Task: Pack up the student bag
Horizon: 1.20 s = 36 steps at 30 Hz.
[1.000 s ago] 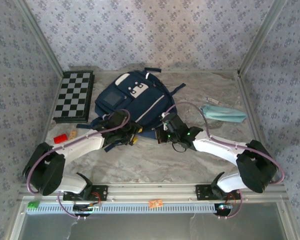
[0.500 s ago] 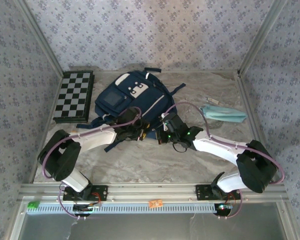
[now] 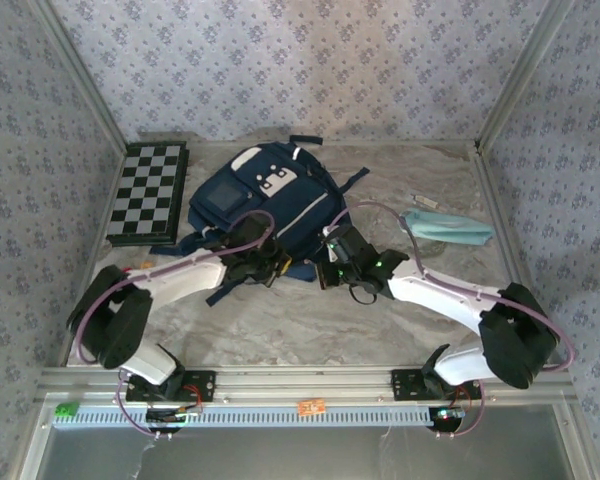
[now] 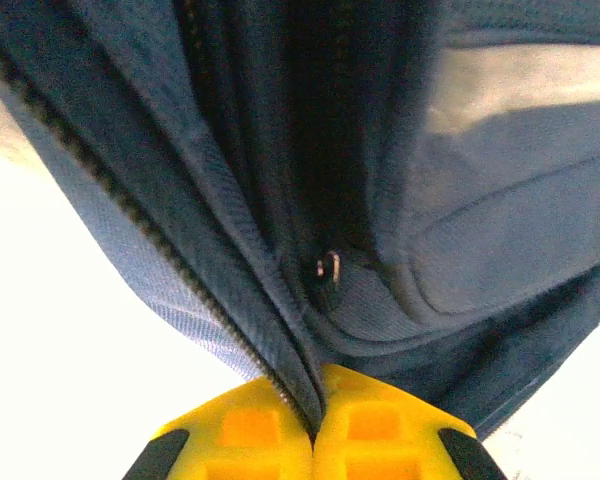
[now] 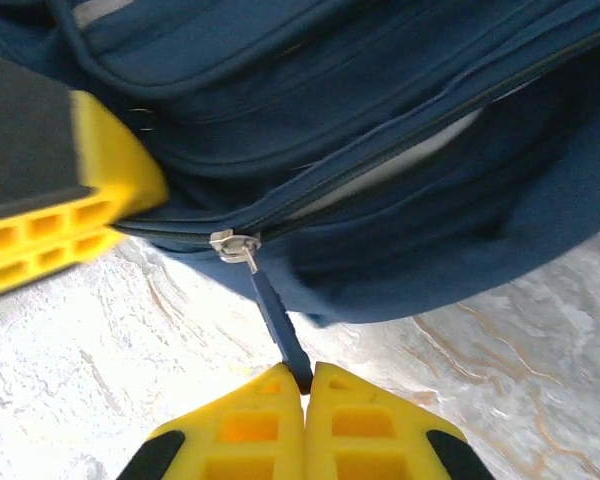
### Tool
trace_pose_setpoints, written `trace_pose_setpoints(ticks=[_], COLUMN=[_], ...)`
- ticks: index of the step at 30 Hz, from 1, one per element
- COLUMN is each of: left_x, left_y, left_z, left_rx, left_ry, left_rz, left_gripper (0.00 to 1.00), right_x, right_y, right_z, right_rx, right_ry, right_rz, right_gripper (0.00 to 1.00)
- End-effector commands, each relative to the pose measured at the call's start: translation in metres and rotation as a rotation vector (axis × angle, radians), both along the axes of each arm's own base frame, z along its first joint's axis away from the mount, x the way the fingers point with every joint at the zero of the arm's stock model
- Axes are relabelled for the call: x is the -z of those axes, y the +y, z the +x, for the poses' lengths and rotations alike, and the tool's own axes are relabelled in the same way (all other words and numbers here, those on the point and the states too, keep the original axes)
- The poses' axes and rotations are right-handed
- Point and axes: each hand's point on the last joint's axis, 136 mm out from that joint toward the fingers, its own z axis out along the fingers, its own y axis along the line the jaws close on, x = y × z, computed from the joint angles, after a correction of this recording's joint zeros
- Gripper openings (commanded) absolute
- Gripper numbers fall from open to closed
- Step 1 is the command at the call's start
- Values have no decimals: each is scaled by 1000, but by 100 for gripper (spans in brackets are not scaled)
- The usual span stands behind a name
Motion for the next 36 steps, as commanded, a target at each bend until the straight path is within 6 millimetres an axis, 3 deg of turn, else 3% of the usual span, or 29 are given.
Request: trace_pose_setpoints(ticks=[1,5,9,13,16,19,22,27,28,31,36], left_x=[3,-9,-18,-35,-36,-34,-35,-39,-39,-37,-38], left_y=[46,72,98,86,90,92,92,92,92,92,92], left_z=[-17,-15,-9,-4,-4,-3,-3,0,-1,-2,-1], left_rx=[117,206,229,272,273,264,270,271,275,273,273], left_ry=[-15,-75,-87,-151,-149,-148,-143,-152,-148,-142,-144], left_rz=[125,145,189,145,168,164,154,159,155,157,156], left_gripper=[0,0,0,0,0,0,0,0,0,0,0], right_x=[2,6,8,-11,-24,-28,-25,-10,-15,-14,-4], right_y=[-30,-30,-29,23,60,84,93,110,113,110,106], right_z=[-11,-21,-15,-17,-17,-16,-9,-8,-2,14,23], right_rx=[33,25,62,-87,-194,-291,-323,-382,-381,-352,-352], right_ry=[13,28,32,73,105,112,115,142,121,76,16], right_rz=[-97,-140,-150,35,103,182,162,122,124,74,-61], right_gripper=[0,0,0,0,1,23,39,46,47,50,56])
